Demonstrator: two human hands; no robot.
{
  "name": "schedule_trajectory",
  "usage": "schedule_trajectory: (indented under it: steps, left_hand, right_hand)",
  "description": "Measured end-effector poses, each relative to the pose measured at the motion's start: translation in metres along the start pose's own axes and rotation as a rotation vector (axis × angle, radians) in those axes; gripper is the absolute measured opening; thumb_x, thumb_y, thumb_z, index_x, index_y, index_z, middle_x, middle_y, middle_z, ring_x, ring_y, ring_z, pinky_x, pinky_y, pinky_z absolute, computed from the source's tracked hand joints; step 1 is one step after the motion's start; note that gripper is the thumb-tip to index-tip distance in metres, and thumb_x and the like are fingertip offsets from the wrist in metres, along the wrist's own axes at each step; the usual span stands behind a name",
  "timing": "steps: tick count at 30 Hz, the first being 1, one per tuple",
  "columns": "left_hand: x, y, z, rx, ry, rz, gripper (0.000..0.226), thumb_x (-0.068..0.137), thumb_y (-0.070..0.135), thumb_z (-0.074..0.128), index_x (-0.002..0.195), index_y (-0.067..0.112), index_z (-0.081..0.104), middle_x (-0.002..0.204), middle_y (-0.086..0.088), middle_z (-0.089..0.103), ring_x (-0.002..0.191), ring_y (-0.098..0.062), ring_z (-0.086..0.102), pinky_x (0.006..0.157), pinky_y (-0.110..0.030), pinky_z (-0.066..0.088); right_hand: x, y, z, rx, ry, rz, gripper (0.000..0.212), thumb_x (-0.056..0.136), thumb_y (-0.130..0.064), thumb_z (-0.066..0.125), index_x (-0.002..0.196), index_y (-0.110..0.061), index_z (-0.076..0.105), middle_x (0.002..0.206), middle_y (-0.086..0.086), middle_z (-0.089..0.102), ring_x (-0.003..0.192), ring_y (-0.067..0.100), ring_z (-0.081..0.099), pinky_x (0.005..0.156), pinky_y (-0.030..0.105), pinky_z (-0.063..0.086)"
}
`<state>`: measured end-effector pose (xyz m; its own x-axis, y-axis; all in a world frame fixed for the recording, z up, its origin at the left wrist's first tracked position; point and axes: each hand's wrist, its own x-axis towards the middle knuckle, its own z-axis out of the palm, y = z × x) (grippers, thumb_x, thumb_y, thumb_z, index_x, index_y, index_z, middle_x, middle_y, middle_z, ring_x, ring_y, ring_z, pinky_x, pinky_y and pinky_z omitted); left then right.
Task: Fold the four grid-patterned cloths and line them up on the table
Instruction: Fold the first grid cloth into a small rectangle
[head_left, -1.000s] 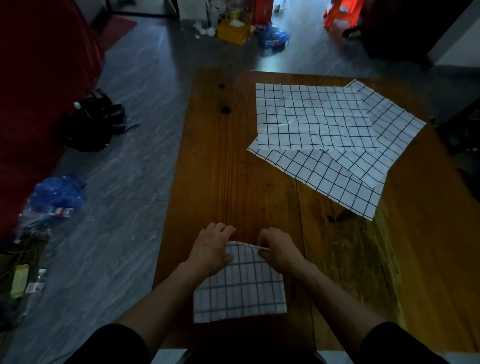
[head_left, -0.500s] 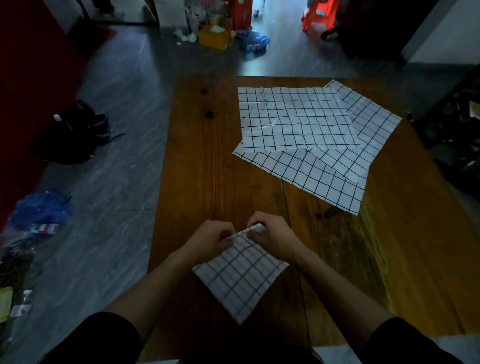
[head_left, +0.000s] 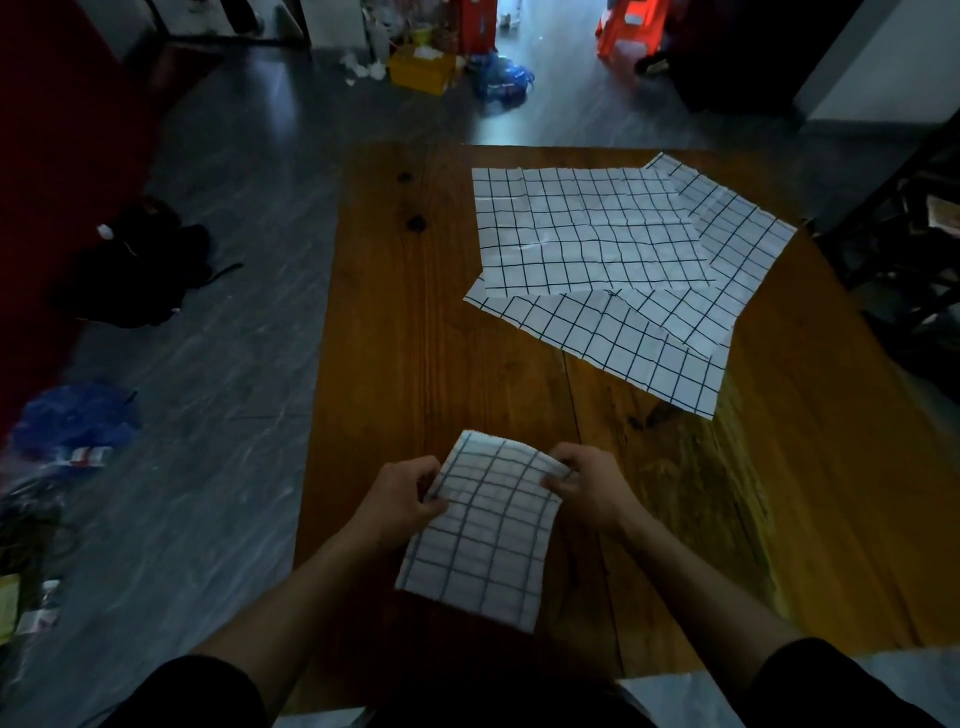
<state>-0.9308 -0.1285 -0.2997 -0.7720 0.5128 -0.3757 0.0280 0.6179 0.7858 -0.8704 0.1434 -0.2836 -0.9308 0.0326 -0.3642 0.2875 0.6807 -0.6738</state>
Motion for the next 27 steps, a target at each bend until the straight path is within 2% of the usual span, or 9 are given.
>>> schedule_trajectory:
  steps: [4,7,9,14,19,21,23,25,27]
  left_hand:
    - [0.001,-0.007,0.007,0.07,0.011,0.013,0.031,0.087,0.016,0.069,0.115,0.027,0.061,0.111,0.016,0.062,0.104,0.002,0.056,0.08,-0.021,0.053]
    - [0.002,-0.01,0.01,0.211,0.081,0.046,0.016,0.087,0.02,0.067,0.098,0.028,0.06,0.102,0.012,0.061,0.097,-0.004,0.057,0.081,-0.031,0.055]
    - [0.001,-0.01,0.01,0.295,0.124,0.073,0.016,0.087,0.022,0.067,0.092,0.032,0.055,0.097,0.013,0.057,0.094,-0.006,0.053,0.082,-0.031,0.052]
    - [-0.006,-0.018,0.001,0.333,0.144,0.128,0.02,0.086,0.02,0.067,0.091,0.035,0.055,0.101,0.016,0.054,0.099,-0.002,0.049,0.086,-0.027,0.048]
    - [-0.016,-0.031,0.005,0.362,0.122,0.146,0.027,0.087,0.011,0.063,0.09,0.037,0.054,0.109,0.016,0.052,0.107,-0.004,0.048,0.09,-0.029,0.049]
    - [-0.02,-0.035,0.008,0.379,0.136,0.132,0.026,0.089,0.009,0.059,0.093,0.034,0.057,0.113,0.015,0.052,0.11,-0.004,0.047,0.093,-0.027,0.046]
    - [-0.022,-0.037,0.012,0.378,0.166,0.14,0.022,0.09,0.01,0.058,0.098,0.031,0.059,0.115,0.012,0.054,0.111,-0.006,0.048,0.092,-0.024,0.044]
    - [-0.023,-0.034,0.016,0.427,0.197,0.167,0.019,0.09,0.018,0.059,0.108,0.027,0.06,0.119,0.007,0.057,0.114,-0.01,0.049,0.093,-0.025,0.042]
    - [-0.023,-0.026,0.024,0.565,0.208,0.196,0.035,0.091,0.028,0.059,0.126,0.022,0.057,0.133,0.002,0.056,0.125,-0.015,0.047,0.101,-0.031,0.037]
  right_hand:
    - [0.001,-0.006,-0.007,-0.075,0.036,-0.154,0.018,0.091,-0.016,0.061,0.093,-0.034,0.057,0.1,-0.015,0.059,0.098,0.0,0.056,0.085,0.027,0.051]
    - [0.001,-0.011,-0.009,-0.136,0.089,-0.203,0.014,0.09,-0.017,0.062,0.094,-0.03,0.059,0.101,-0.012,0.056,0.097,0.003,0.054,0.086,0.029,0.05]
    - [-0.002,-0.012,-0.008,-0.15,0.097,-0.242,0.009,0.089,-0.018,0.062,0.096,-0.024,0.062,0.103,-0.009,0.057,0.097,0.005,0.054,0.086,0.028,0.051]
    - [-0.014,-0.009,0.001,-0.267,-0.007,-0.304,0.013,0.086,-0.029,0.057,0.099,-0.029,0.06,0.11,-0.014,0.051,0.103,0.001,0.049,0.092,0.031,0.05]
    - [-0.041,-0.003,0.014,-0.333,-0.153,-0.212,0.025,0.084,-0.035,0.069,0.106,-0.034,0.058,0.128,-0.014,0.047,0.122,0.006,0.038,0.107,0.033,0.039]
    - [-0.048,-0.001,0.017,-0.313,-0.252,-0.147,0.038,0.082,-0.044,0.07,0.116,-0.035,0.057,0.137,-0.012,0.044,0.128,0.008,0.033,0.109,0.035,0.035]
    - [-0.053,0.0,0.021,-0.286,-0.268,-0.118,0.04,0.084,-0.048,0.065,0.12,-0.034,0.056,0.138,-0.01,0.045,0.129,0.009,0.035,0.11,0.038,0.037]
    - [-0.053,0.001,0.026,-0.301,-0.17,-0.144,0.036,0.089,-0.045,0.06,0.122,-0.031,0.057,0.135,-0.008,0.049,0.128,0.01,0.04,0.109,0.039,0.04]
    - [-0.05,0.0,0.033,-0.37,-0.067,-0.171,0.043,0.093,-0.041,0.057,0.133,-0.028,0.051,0.143,-0.006,0.045,0.134,0.012,0.037,0.114,0.04,0.034]
